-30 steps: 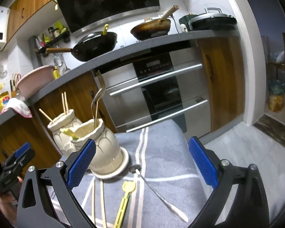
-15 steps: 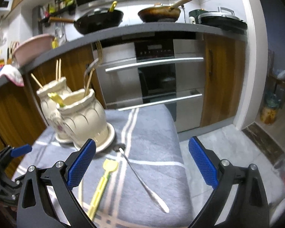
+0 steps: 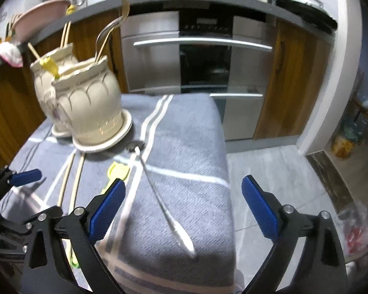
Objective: Organize utensils
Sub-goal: 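Grasp another chopstick with the left tool while the right tool grasps a silver spoon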
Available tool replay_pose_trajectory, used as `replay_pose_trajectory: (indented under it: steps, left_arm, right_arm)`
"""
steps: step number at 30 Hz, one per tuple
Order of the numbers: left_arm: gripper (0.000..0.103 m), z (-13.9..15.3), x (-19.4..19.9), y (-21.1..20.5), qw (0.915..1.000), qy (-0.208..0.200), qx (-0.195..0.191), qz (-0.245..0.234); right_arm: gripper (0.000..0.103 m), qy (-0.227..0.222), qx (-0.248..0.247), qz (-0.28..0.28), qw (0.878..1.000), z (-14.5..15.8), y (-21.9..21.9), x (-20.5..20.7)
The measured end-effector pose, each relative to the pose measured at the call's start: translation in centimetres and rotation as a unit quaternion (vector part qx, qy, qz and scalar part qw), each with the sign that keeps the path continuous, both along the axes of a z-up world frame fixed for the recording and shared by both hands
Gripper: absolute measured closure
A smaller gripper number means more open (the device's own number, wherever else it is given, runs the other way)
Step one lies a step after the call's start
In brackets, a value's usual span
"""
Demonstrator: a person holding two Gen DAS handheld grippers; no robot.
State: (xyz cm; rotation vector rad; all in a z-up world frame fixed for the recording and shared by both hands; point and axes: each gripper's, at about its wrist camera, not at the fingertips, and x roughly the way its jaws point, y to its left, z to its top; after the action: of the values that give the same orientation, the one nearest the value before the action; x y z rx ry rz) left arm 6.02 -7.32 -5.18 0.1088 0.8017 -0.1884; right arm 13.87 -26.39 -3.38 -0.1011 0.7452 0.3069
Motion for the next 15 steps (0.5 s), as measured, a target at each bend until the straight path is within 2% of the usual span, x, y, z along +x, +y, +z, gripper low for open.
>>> replay_pose_trajectory:
  steps: [2,7,9,11,13,15]
  left_arm:
    - [0.034,-0.2,0.1,-0.3,1.0,0.005,0.005,-0.002]
    - [0.053,-0.1,0.0,-0.6,0.9999,0.003,0.009,-0.007]
    - [0.066,0.0,-0.1,-0.7,0.9999,0.006,0.007,-0.014]
    - [0.087,0.2,-0.1,-0.7,0.9996,0.01,0.011,-0.022]
    - [0.091,0.4,-0.3,-0.5,0.9995,0.011,0.015,-0.026]
    - [0.098,0.7,-0.4,-0.1,0.9995,0.011,0.014,-0.027]
  right_arm:
    - [0.022,0.009,-0.017,0.009,1.0,-0.5,0.6,0.1]
    - [0.053,0.03,-0.028,0.024,0.999,-1.8,1.6,0.2]
    - [0.063,0.032,-0.022,0.031,0.999,-1.9,1.8,0.3]
    - [0.076,0.039,-0.012,0.036,0.999,-1.9,1.8,0.4]
    - [0.087,0.047,-0.006,0.04,0.998,-1.8,1.9,0.3]
    - [0.094,0.059,0.005,0.051,0.997,-1.7,1.9,0.1]
